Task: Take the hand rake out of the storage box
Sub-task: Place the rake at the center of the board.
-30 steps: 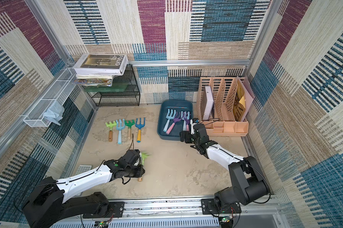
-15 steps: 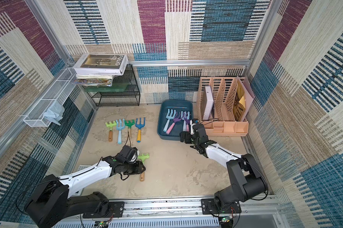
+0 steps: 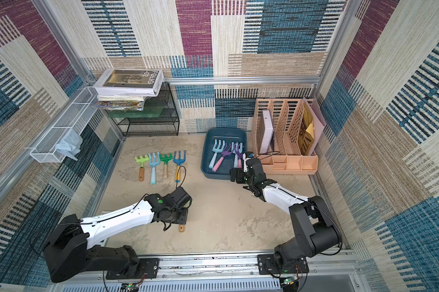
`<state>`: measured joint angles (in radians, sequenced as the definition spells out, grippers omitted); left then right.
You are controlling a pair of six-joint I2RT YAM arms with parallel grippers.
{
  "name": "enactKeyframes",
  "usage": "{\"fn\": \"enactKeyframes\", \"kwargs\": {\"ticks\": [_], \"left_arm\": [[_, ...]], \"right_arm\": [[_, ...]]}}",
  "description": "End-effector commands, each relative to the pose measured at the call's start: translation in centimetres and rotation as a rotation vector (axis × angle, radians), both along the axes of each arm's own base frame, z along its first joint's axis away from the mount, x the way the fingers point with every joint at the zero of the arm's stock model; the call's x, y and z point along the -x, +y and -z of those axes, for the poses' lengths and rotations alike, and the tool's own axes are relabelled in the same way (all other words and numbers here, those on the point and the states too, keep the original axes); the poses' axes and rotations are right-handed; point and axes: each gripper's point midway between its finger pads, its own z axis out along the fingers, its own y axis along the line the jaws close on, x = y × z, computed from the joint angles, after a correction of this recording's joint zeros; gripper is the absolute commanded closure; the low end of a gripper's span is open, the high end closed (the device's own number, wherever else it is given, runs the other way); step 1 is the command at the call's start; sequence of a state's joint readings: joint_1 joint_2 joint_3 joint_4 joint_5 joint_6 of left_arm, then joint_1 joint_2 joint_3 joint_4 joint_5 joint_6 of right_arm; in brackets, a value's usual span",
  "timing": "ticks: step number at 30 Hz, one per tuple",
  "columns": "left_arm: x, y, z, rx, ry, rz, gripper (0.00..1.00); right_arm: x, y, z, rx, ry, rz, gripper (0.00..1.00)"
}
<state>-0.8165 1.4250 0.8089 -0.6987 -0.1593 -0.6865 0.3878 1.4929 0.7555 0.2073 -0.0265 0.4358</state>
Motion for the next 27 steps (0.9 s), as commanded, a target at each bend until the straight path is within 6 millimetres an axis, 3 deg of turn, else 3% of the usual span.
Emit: {"fn": "enactKeyframes", "kwargs": {"ticks": [1,6,11,21,27], "left_arm": [[0.2,1.8,1.1,-0.127,0.026,-0.031,0.55],[0.4,2.4,2.0,-0.155,0.033,-0.044,0.77],[0.6,4.5,1.9,-0.176,0.024,-0.093,0.86],[0.6,5.9,2.4,-0.153,0.037,-0.124,0.86],[0.6,6.3,2.2,-0.154,0.037,-0.140,0.71]], "right_arm": [[-0.3,0.4,-0.6,-0.010,-0.022,-0.010,0.05],[-0.3,0.3,-0.4,-0.007,-0.017,-0.008,0.04],[-0.4,0.4,-0.1,-0.005,-0.010,-0.009,0.04],[-0.5,0.4,0.0,-0.004,-0.008,-0.006,0.04],[-0.5,0.5,0.2,-0.005,-0.002,-0.012,0.04]]}}
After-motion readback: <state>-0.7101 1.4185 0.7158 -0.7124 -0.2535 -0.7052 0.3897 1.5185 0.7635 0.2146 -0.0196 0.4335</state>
